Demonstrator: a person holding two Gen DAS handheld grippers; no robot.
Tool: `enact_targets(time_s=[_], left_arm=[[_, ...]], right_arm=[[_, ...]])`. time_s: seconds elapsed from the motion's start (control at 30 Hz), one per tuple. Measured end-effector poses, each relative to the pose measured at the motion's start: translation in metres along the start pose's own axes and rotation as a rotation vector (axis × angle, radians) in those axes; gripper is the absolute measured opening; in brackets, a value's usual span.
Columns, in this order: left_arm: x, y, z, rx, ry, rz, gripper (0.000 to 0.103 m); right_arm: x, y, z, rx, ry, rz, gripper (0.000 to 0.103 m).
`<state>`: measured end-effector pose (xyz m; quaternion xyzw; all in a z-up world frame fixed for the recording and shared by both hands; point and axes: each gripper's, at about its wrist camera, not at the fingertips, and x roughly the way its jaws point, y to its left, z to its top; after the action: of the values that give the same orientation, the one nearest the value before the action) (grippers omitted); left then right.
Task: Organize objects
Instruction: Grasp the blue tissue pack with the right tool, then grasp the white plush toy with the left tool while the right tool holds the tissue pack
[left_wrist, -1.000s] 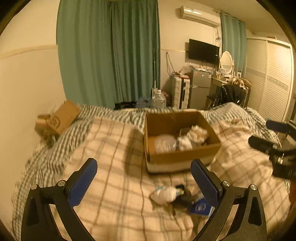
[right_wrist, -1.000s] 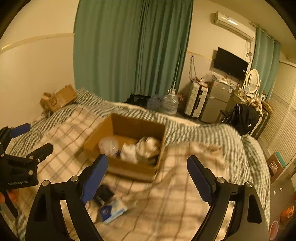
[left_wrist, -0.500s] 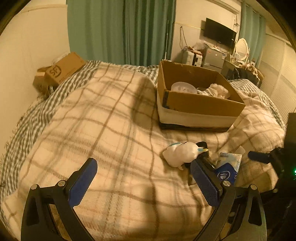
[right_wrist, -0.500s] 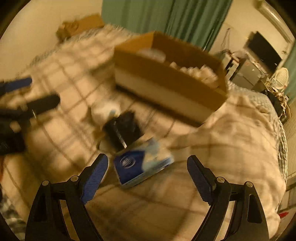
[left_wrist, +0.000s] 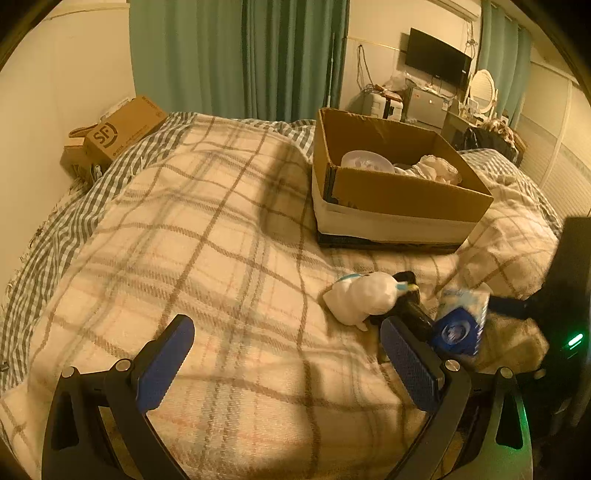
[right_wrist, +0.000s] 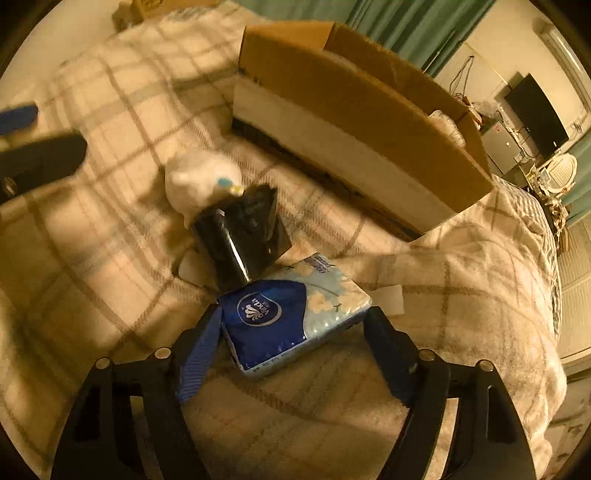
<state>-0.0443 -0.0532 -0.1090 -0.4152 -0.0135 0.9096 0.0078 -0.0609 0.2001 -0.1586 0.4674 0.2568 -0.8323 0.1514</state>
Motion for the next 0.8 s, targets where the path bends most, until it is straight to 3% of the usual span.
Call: enact_targets(time_s=[0.3, 0.57, 0.8], left_arm=[[0.013, -0.035, 0.007, 0.108, 0.034, -0.005, 0.103], [0.058, -0.052, 0.013, 0.163, 0.127, 0.051, 0.101], [0.080, -0.063, 0.028, 0.183, 0.137, 0.057, 0.101]], right_arm=[[-0.059, -0.049, 0.016, 0.147, -0.188, -0.029, 0.075], [-0.048, -0.069, 0.010, 0.206, -0.179, 0.055, 0.075], [-0.039, -0.074, 0.005, 0.230, -0.172, 0.110, 0.075]])
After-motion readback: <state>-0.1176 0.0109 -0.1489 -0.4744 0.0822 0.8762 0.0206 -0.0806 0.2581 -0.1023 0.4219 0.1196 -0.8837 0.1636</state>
